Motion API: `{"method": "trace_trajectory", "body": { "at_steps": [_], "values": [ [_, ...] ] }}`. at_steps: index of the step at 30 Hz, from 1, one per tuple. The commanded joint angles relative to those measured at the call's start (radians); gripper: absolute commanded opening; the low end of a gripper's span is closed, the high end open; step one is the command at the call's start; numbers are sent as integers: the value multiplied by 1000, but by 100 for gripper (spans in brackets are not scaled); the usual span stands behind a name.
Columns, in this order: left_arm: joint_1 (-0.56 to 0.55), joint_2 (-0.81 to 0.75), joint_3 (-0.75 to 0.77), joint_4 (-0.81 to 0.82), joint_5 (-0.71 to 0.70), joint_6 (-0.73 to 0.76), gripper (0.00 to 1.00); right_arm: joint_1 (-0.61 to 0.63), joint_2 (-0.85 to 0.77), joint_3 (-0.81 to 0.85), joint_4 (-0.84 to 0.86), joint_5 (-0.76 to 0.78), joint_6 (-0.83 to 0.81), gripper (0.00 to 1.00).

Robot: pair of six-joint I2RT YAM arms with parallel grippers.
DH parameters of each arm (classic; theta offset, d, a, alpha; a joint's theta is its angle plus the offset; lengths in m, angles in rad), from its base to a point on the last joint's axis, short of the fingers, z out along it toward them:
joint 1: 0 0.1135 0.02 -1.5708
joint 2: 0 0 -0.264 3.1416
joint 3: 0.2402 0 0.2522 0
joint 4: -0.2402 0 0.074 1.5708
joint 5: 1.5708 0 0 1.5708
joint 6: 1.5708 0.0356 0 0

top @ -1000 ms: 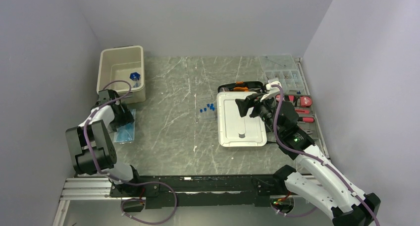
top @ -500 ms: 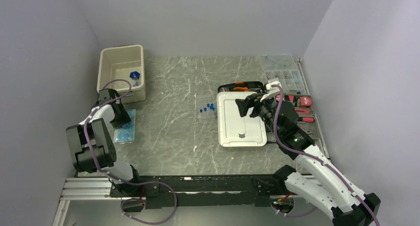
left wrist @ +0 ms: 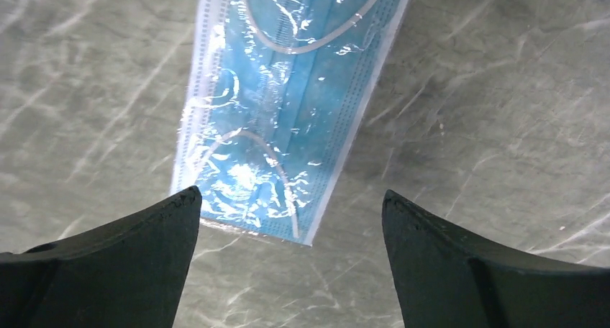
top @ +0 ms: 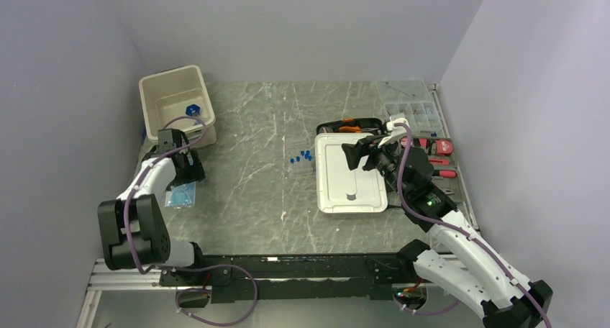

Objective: Organize the chemistry lab equipment

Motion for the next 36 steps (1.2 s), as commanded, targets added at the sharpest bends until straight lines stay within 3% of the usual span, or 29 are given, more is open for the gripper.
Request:
{"method": "trace_trajectory", "body": {
  "at_steps": [1, 11, 18, 29, 31, 36],
  "values": [
    [-66, -104, -23, -13, -136, 27, 99, -3, -25, -3, 27, 6, 2, 80],
    [-199, -206, -112, -120, -188, -233, 99, -5, -60, -10, 30, 2, 6, 83],
    [-22, -96, -92, -119, -65, -191, 99, -3, -98, -16, 29, 2, 9, 84],
    [45, 64, -47, -76, -17, -127, 99, -4, -119, -21, 29, 14, 11, 85],
    [50, 77, -45, -76, -9, -125, 94, -4, -123, -22, 29, 18, 11, 85],
    [51, 76, -56, -68, 10, -127, 69, -4, -125, -25, 32, 25, 12, 85]
  ]
}}
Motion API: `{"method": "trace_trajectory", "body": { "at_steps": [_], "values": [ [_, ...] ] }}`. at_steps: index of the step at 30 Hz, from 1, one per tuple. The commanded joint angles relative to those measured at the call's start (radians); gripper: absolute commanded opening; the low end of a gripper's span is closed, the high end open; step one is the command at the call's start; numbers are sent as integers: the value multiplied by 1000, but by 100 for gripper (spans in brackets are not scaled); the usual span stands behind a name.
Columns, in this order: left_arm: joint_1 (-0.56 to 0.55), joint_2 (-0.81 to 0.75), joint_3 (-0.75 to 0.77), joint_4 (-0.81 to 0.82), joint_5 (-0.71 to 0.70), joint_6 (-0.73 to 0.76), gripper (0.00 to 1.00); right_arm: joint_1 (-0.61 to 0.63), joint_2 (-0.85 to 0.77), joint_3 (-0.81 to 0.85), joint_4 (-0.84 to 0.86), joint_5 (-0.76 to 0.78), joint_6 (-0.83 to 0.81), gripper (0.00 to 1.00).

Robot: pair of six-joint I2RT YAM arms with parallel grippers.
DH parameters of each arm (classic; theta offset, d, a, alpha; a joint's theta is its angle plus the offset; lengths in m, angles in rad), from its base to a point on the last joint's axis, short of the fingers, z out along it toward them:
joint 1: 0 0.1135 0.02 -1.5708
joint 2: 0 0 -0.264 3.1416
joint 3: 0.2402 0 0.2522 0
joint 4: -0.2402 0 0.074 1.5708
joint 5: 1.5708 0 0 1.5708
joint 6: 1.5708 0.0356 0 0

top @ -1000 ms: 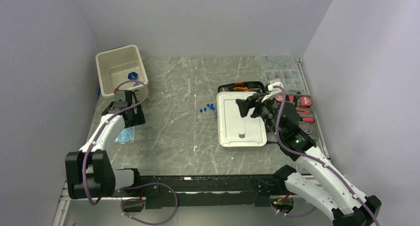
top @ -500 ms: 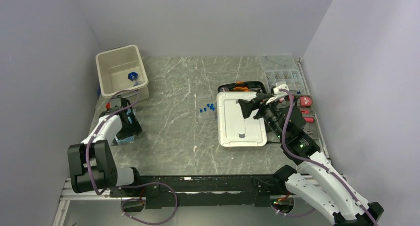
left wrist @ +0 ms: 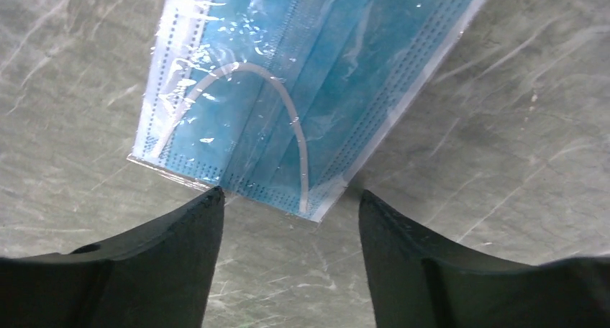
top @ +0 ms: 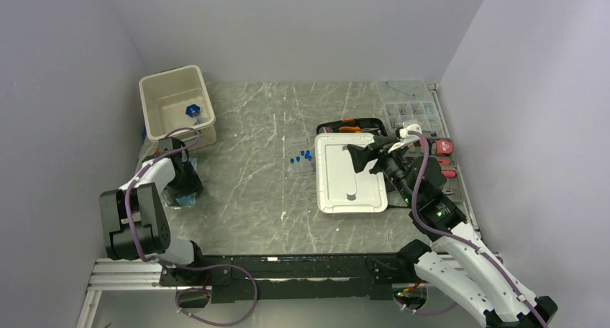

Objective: Organize the chemistry lab equipment

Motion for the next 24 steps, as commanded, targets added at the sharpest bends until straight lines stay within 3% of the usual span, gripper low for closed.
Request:
{"method": "trace_trajectory", "body": {
  "at_steps": [1, 10, 24],
  "values": [
    [7, 21, -11, 18, 11, 12, 65, -3, -15, -3, 32, 20, 9, 85],
    [5, 29, -20, 27, 54, 18, 32, -3, -15, -5, 32, 28, 11, 85],
    [-7, 10, -31, 22, 88, 19, 0, -2, -19, -8, 32, 47, 11, 85]
  ]
}}
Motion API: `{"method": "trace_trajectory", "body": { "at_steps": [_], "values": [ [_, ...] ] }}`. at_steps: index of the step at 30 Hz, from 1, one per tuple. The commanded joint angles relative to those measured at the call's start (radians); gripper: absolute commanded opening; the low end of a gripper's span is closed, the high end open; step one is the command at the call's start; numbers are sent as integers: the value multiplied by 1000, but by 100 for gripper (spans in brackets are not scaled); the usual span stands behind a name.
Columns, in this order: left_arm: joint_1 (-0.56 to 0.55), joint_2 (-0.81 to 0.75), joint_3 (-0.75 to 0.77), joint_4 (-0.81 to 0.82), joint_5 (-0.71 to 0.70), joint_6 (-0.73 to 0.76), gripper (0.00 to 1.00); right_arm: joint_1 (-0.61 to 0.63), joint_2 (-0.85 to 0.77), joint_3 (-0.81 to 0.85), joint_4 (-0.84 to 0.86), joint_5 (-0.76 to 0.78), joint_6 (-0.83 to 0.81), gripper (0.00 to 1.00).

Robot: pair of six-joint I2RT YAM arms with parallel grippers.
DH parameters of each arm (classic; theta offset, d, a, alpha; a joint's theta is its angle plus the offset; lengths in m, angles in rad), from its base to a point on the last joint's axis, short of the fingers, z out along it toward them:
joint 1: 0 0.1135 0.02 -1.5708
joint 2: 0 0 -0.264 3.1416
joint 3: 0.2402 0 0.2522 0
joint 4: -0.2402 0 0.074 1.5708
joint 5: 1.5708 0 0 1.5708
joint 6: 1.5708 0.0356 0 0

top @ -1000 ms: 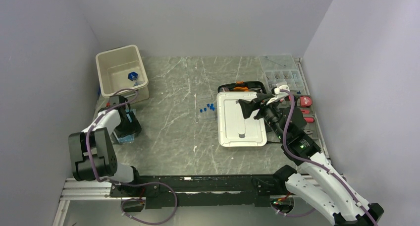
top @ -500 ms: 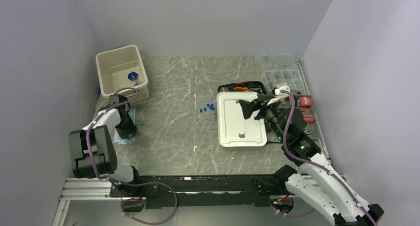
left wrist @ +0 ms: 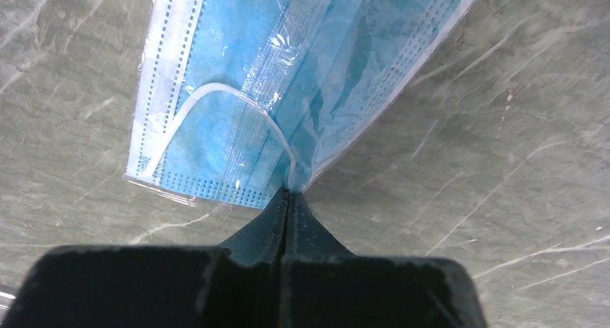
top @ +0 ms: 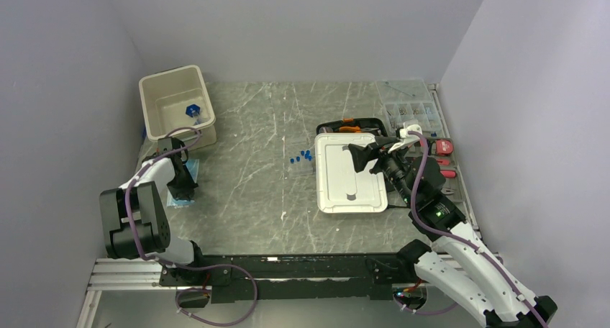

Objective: Organize the chemistry lab equipment

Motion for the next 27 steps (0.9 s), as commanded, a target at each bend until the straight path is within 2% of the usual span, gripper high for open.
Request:
{"method": "trace_trajectory", "body": {
  "at_steps": [1, 11, 20, 27],
  "values": [
    [-13, -19, -29, -11, 32, 2, 0, -2, -20, -1, 32, 23, 9, 85],
    [-73, -286, -39, -94, 100, -70, 0, -2, -44, -16, 32, 59, 14, 85],
    [-183, -423, 83, -219, 127, -61, 0, -2, -48, -25, 61, 93, 17, 85],
    [-216, -499, 252, -226, 199, -23, 0, -2, -48, -33, 64, 127, 16, 85]
  ]
}}
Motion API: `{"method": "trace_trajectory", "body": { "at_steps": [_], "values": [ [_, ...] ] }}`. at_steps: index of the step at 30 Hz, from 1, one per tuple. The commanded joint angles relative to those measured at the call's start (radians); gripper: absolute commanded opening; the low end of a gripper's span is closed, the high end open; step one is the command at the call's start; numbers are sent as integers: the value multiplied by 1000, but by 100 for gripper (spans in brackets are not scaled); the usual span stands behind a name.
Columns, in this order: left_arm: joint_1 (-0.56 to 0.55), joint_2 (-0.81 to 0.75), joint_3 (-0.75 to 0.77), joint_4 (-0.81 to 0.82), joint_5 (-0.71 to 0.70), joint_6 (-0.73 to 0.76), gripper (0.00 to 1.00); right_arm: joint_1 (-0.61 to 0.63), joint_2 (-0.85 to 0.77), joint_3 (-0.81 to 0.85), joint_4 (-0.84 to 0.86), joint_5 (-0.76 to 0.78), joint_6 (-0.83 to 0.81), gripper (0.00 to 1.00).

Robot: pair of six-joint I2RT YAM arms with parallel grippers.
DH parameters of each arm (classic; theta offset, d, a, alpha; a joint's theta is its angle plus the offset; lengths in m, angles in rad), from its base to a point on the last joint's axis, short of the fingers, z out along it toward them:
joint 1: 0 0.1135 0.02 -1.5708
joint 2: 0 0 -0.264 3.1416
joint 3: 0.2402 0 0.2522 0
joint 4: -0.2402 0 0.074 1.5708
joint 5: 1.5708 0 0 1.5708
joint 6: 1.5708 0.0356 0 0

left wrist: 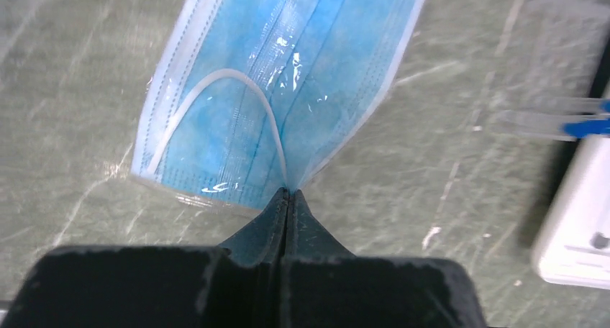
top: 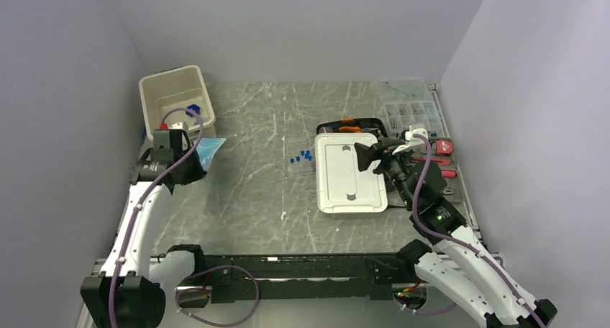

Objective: Organize the chemistry lab equipment

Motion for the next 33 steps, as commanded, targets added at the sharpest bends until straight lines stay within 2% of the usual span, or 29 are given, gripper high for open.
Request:
{"method": "trace_trajectory", "body": {
  "at_steps": [1, 7, 14, 18, 23, 31, 33],
  "values": [
    [-9, -27, 173, -12, 50, 35, 0, -2, -11, -1, 55, 41, 5, 85],
    [-9, 56, 358, 108, 12, 13, 0, -2, -8, -2, 54, 49, 7, 85],
    [27, 287, 540, 213, -92, -31, 0, -2, -12, -2, 53, 51, 7, 85],
    [59, 405, 555, 341, -122, -119, 0, -2, -18, -2, 52, 58, 4, 85],
    [96, 557, 557, 424, -170, -229, 0, -2, -19, -2, 47, 64, 2, 85],
    [122, 711, 576, 440, -146, -221, 0, -2, -12, -2, 49, 70, -2, 85],
    [129, 732, 591, 427, -139, -218, 8, -2, -11, -3, 49, 69, -2, 85]
  ]
}}
